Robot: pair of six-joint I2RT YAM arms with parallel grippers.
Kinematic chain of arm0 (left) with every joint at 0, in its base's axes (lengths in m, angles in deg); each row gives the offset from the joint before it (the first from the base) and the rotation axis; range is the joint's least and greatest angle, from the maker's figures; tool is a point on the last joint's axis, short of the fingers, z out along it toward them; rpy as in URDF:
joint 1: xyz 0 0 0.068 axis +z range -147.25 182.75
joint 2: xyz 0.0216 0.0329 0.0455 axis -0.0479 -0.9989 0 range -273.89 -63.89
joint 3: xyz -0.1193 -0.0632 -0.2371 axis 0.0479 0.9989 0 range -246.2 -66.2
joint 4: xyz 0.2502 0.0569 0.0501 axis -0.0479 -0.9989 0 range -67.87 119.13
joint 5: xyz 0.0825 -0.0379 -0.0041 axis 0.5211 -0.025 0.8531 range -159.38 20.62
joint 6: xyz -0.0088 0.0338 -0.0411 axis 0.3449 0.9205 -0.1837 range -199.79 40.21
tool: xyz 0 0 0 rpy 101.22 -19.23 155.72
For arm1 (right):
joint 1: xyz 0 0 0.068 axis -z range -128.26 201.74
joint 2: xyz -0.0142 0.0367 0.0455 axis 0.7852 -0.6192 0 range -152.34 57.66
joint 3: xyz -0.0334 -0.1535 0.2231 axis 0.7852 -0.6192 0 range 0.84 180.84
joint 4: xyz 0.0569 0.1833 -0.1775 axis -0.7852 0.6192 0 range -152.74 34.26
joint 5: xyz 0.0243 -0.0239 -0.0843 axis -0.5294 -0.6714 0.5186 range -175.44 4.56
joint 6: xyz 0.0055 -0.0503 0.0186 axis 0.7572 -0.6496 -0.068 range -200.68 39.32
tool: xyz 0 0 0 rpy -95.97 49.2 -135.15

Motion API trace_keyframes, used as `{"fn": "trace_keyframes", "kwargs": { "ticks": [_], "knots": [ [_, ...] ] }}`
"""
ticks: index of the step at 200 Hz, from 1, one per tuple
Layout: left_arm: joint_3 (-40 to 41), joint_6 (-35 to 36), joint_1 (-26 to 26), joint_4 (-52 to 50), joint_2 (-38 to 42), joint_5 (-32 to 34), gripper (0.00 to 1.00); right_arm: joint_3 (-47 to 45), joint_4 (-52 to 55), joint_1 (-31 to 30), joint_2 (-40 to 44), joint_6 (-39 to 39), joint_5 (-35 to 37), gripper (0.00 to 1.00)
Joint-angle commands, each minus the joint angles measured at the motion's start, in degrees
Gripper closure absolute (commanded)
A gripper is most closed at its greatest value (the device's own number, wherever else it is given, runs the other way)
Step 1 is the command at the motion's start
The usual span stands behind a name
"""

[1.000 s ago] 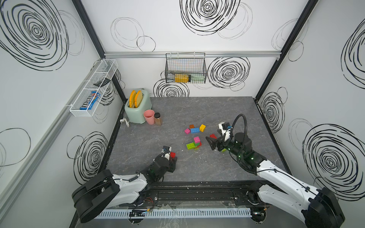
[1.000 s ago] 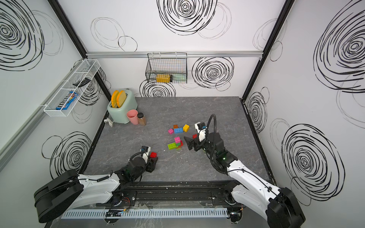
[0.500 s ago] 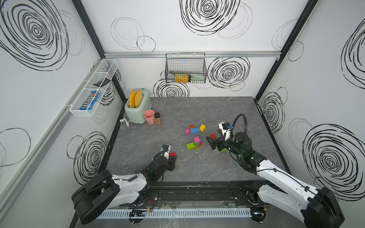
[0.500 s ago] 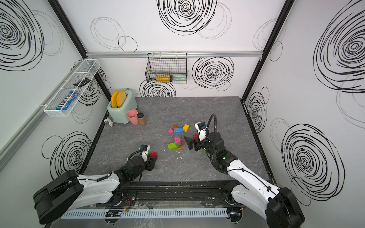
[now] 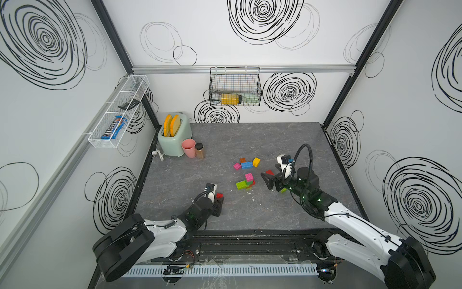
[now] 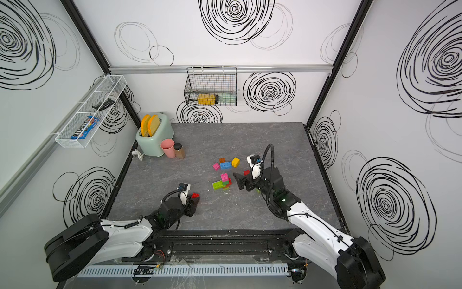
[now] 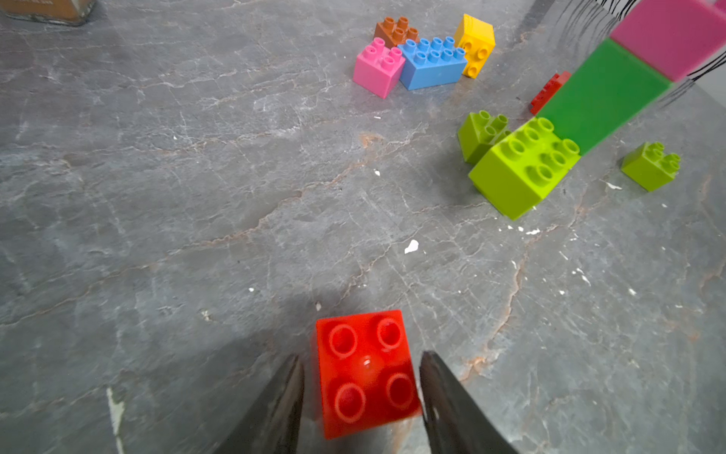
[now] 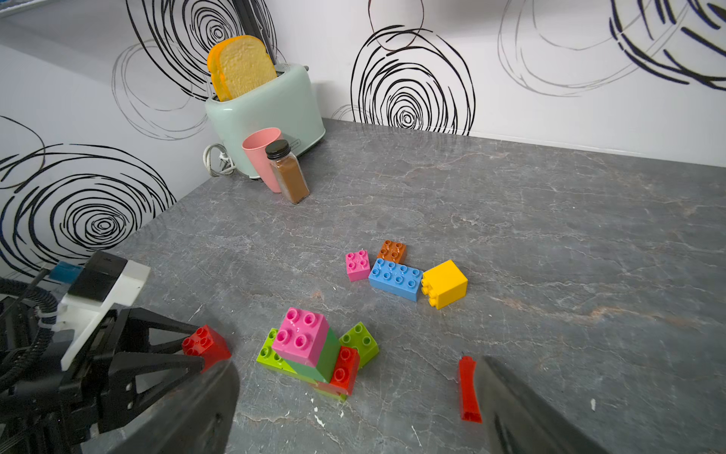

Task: Assemble the number 4 with lego
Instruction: Pick up the lego brick from the center of the board.

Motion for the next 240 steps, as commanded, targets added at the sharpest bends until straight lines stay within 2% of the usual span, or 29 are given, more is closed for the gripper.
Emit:
{"fn": "trace_keyframes", "kwargs": {
  "ticks": [1, 35, 70, 89, 108, 111, 133, 151, 173, 190, 208, 240],
  "knots": [
    [-1.5, 0.6, 0.5, 2.6, -0.7, -0.3, 0.49, -0.5, -1.4, 0.3, -0.3, -0.2, -0.6, 0.03],
    [-1.7, 0.8, 0.6, 2.7, -1.1, -0.3, 0.58, -0.6, -1.5, 0.3, -0.7, -0.3, -1.0, 0.03],
    [-2.3, 1.2, 0.6, 2.3, -0.5, -0.9, 0.76, -1.6, -4.8, 0.3, -4.0, 0.3, -7.3, 0.03],
    [-4.0, 4.0, 0.7, 0.0, 0.9, -1.4, 0.87, -0.5, -5.7, -0.7, -8.1, 1.5, -10.4, 0.00],
    [-5.2, 4.9, 1.0, -0.9, 3.0, -3.0, 0.95, 2.3, -3.8, -5.2, -11.7, 1.7, -6.0, 0.02],
    [-5.2, 5.0, 1.1, -0.6, 3.3, -3.5, 1.00, 2.7, -3.7, -6.0, -12.2, 1.4, -4.8, 0.02],
    [-5.6, 3.9, 3.0, 0.4, 5.9, -7.1, 1.00, 2.8, -8.0, -12.8, -15.5, 1.6, 5.8, 0.02],
    [-6.0, 5.4, 4.7, 0.8, 7.0, -11.5, 1.00, 2.9, -11.5, -13.9, -18.2, 5.6, 10.6, 0.05],
    [-8.3, 5.4, 5.7, -3.2, 8.4, -12.8, 1.00, 3.0, -15.9, -14.2, -21.4, 6.9, 12.4, 0.12],
    [-10.2, 1.9, 7.9, -8.5, 9.2, -13.2, 1.00, 3.6, -17.0, -14.8, -23.8, 6.7, 14.7, 0.15],
    [-8.9, -0.8, 10.4, -5.8, 10.4, -16.7, 1.00, 4.3, -17.9, -15.1, -25.6, 6.8, 15.1, 0.20],
    [-8.9, 1.0, 11.1, -7.7, 13.5, -16.4, 1.00, 5.1, -19.2, -15.9, -28.5, 7.4, 18.0, 0.30]
  ]
}}
